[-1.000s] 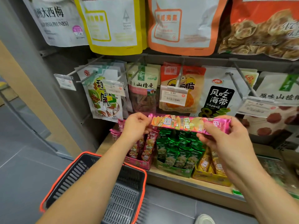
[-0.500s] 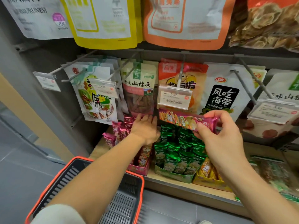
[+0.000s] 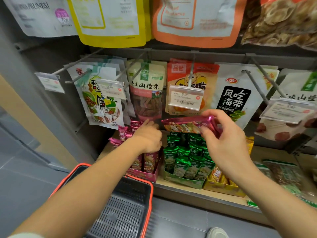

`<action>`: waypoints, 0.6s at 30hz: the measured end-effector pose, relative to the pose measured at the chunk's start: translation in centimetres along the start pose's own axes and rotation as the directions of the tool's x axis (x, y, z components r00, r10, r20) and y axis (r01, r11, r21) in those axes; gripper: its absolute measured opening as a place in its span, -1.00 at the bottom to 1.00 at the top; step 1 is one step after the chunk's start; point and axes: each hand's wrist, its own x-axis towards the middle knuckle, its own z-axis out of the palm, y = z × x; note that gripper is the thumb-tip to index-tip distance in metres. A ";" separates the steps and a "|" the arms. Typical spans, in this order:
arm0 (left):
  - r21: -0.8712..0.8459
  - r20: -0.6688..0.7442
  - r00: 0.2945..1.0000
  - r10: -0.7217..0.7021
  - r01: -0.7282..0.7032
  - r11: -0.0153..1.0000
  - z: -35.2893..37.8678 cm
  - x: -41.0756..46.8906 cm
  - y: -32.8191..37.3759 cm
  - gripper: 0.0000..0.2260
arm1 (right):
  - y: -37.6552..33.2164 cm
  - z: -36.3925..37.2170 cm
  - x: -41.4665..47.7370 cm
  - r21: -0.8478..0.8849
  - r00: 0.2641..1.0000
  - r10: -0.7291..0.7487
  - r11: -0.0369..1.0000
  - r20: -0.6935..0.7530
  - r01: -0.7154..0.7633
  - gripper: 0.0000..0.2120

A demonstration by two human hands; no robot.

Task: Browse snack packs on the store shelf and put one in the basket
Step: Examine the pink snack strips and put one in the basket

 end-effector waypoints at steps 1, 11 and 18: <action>0.018 -0.018 0.999 0.028 -0.028 0.999 0.3 -0.7 0.2 -0.60 | -0.3 0.4 0.6 -0.039 0.999 -0.035 0.999 0.019 0.036 -0.68; -0.041 -0.190 0.970 0.152 -0.163 0.986 2.1 -6.3 -0.1 -0.51 | 0.7 8.3 5.7 -0.383 0.961 0.121 0.923 0.248 -0.017 -0.67; -0.020 -0.193 0.959 0.206 -0.214 0.977 2.9 -7.3 -1.0 -0.38 | 3.0 13.1 7.1 -0.508 0.921 0.082 0.850 0.382 0.135 -0.72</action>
